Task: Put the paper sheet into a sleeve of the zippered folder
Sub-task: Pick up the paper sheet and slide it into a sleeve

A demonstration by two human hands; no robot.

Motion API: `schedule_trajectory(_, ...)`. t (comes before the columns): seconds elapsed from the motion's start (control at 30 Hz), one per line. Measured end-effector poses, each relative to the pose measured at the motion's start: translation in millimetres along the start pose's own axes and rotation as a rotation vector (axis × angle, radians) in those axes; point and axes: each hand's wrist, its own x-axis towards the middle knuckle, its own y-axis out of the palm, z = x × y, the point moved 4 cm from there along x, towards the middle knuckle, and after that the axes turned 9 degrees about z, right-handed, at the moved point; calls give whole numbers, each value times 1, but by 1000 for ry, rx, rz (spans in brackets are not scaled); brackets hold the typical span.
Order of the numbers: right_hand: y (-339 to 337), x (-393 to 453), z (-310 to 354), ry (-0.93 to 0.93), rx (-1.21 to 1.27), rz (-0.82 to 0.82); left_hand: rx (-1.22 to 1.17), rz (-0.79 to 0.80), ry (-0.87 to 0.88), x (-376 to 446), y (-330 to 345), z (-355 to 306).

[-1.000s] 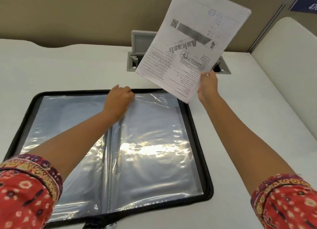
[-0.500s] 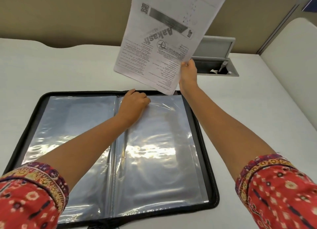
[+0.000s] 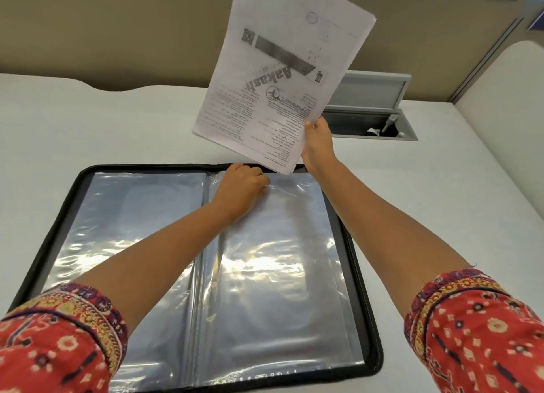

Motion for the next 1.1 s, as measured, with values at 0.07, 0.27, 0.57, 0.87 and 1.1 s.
schedule_trajectory(0.07,3,2,5,-18,91,12,-32,56,13,6,6,-10)
schedule_trajectory(0.27,5,3,2,-31,-18,6,-134,57,9,23,8,-46)
schedule_trajectory(0.57,0,-6,-2,-42,-240,8,-111,-21,-5,15,10,-54)
schedule_trajectory(0.87,-16,-9,5,-77,-367,4,-358,-34,-44,19,2,-43)
schedule_trajectory(1.1,-27,-2,0,49,-320,19,-298,113,-257,11,3,6)
